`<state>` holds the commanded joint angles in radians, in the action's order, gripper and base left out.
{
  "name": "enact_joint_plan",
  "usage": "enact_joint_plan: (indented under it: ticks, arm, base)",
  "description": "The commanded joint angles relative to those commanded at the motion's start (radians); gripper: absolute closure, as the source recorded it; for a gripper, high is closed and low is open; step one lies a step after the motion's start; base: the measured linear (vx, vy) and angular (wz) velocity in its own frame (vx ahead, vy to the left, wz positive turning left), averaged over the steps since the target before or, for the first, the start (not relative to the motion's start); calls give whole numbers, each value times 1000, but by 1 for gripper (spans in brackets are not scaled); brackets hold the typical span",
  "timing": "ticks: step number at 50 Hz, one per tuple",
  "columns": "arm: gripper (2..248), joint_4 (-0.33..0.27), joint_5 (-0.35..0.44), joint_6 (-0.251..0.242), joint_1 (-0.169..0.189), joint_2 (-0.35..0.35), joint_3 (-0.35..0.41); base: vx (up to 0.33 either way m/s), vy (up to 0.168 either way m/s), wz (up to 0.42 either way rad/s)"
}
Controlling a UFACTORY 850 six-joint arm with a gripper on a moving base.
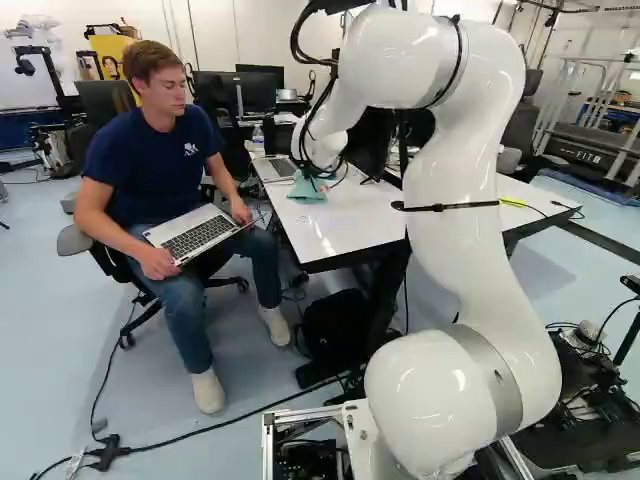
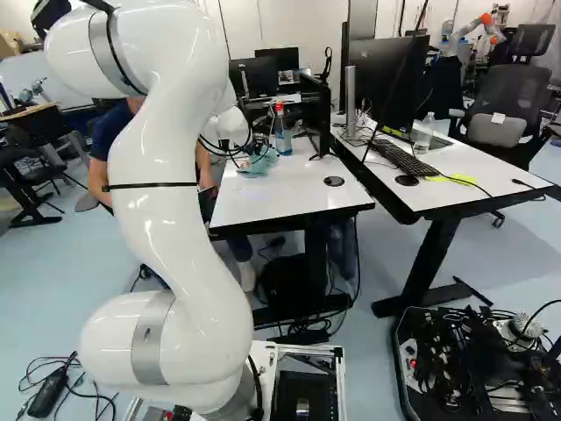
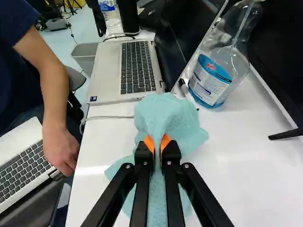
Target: Clean the table with the green towel
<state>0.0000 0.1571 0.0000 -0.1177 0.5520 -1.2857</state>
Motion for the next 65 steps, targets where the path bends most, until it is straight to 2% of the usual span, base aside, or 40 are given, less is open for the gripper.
enact_joint_plan:
  ticks: [22,45,65]
  arm:
    - [215,0,0,0,0,45,-10]
    - [215,0,-3,0,0,48,-11]
    - [215,0,-40,0,0,48,-11]
  base:
    - [0,0,0]
    - [0,0,0]
    - [0,0,0]
